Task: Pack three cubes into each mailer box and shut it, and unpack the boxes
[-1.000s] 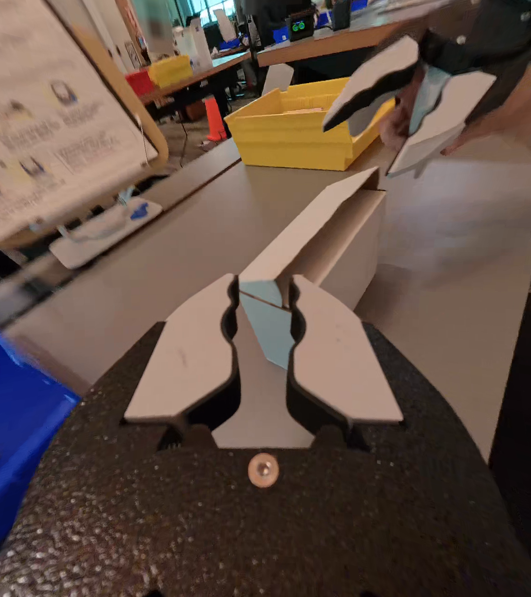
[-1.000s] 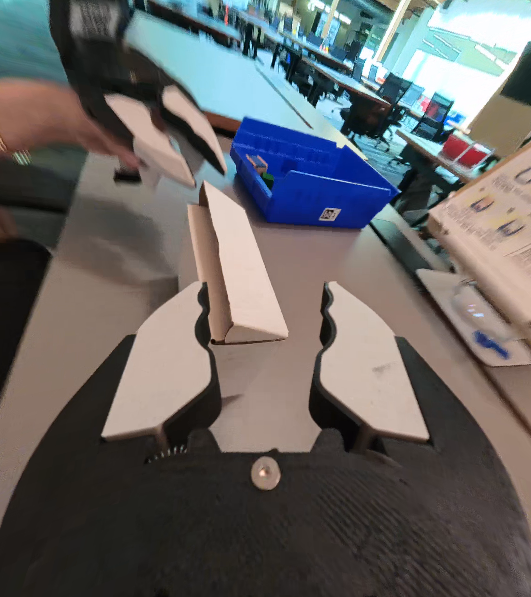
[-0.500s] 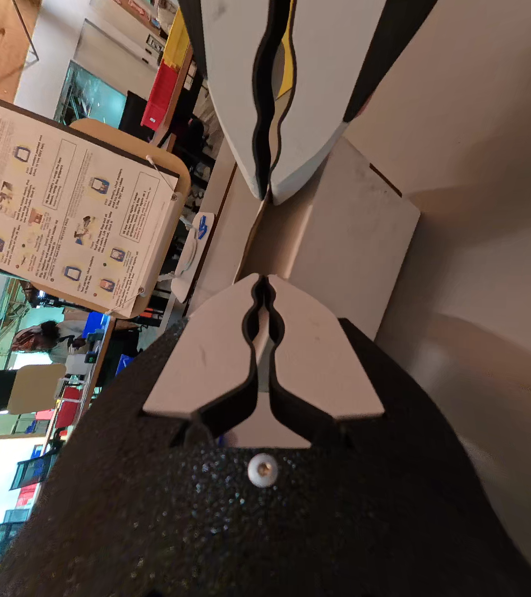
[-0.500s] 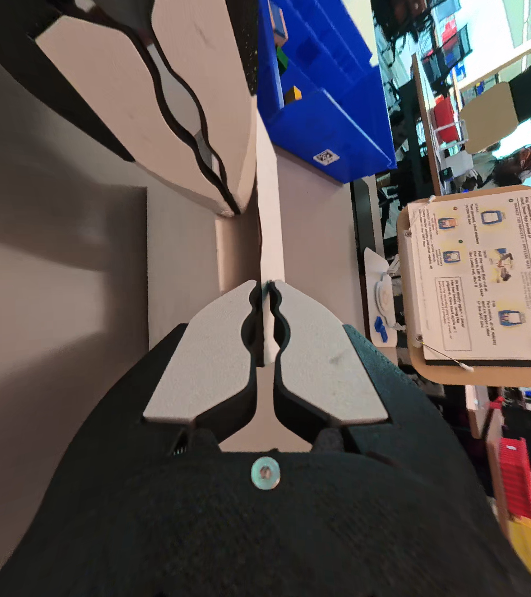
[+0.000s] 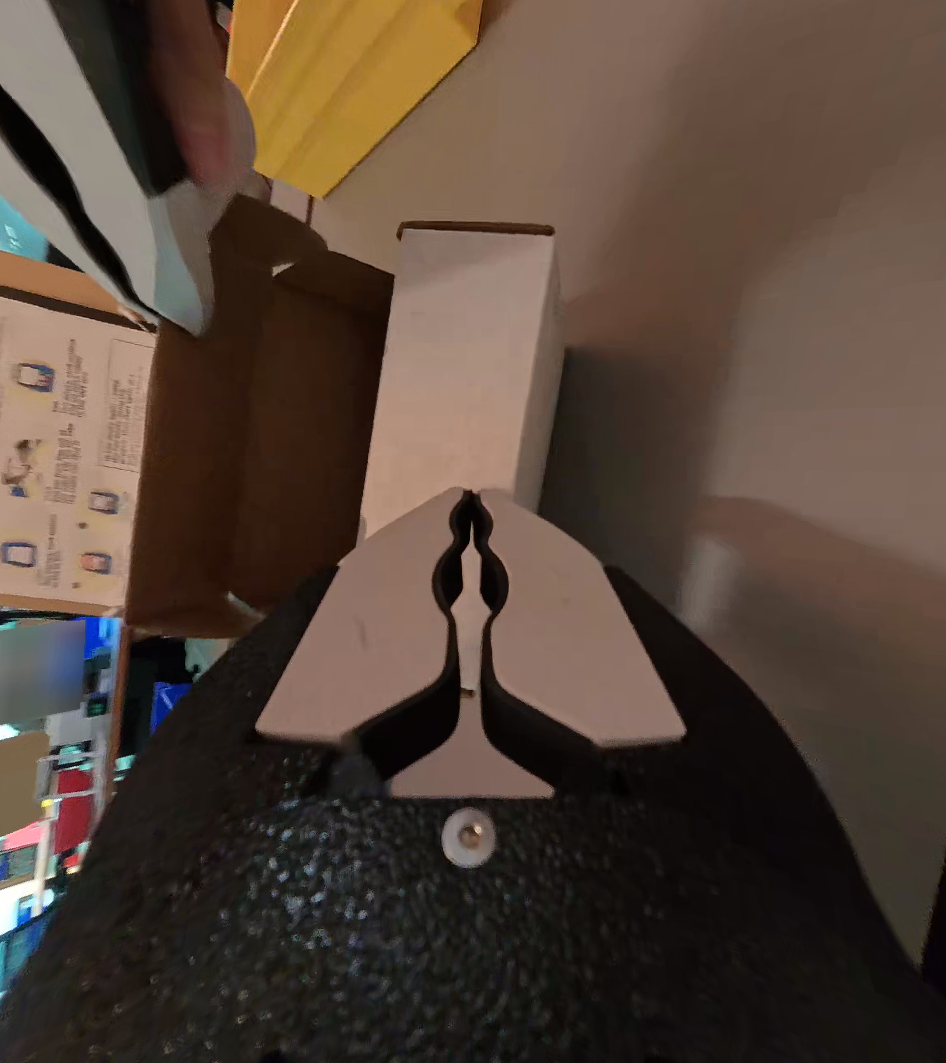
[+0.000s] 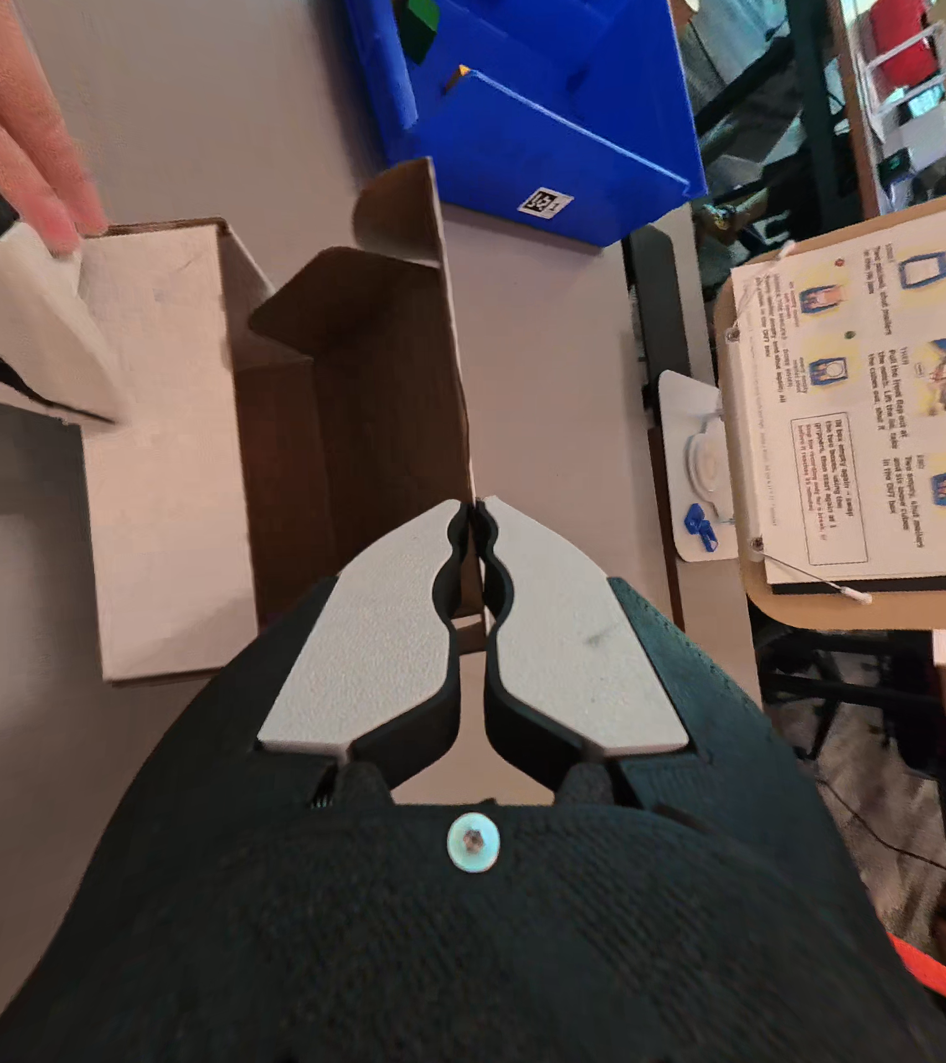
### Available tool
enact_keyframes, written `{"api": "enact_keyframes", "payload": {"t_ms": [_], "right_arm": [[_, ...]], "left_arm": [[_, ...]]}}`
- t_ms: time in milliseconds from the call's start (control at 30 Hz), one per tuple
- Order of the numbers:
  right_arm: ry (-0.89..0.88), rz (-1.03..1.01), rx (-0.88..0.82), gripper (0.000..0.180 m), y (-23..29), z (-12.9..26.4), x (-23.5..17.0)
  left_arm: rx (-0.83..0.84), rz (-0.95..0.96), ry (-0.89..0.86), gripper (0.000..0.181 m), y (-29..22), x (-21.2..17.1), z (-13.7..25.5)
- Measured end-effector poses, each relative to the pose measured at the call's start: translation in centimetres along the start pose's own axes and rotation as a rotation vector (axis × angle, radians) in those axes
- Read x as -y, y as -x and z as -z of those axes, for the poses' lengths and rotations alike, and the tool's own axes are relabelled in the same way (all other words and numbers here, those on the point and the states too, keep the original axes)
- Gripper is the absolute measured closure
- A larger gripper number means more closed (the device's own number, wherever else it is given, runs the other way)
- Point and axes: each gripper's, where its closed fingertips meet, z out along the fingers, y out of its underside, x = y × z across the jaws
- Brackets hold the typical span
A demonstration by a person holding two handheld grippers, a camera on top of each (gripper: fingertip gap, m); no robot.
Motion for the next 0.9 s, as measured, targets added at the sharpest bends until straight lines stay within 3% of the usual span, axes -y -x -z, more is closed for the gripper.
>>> {"api": "enact_keyframes", "payload": {"t_ms": [133,233,500,667,900], "right_arm": [[-0.029,0.001,0.086,0.178,0.6,1.9,1.1],[-0.047,0.044,0.08,0.179,0.6,2.2,1.6],[0.016,0.079,0.01,0.178,-1.4,1.1,0.0],[-0.053,0.094,0.088,0.178,-0.8,1.5,1.1],[-0.016,0.106,0.037,0.178,-2.1,0.9,0.5]], "left_arm": [[0.137,0.129,-0.133,0.181,1.4,1.6,1.1],[0.259,0.188,-0.084,0.181,3.4,0.8,0.4],[0.157,0.213,0.045,0.181,-0.6,-1.4,-4.1],[0.332,0.317,-0.076,0.181,3.6,0.0,-2.5],[0.166,0.384,0.071,0.181,0.6,-2.6,-6.0]]}}
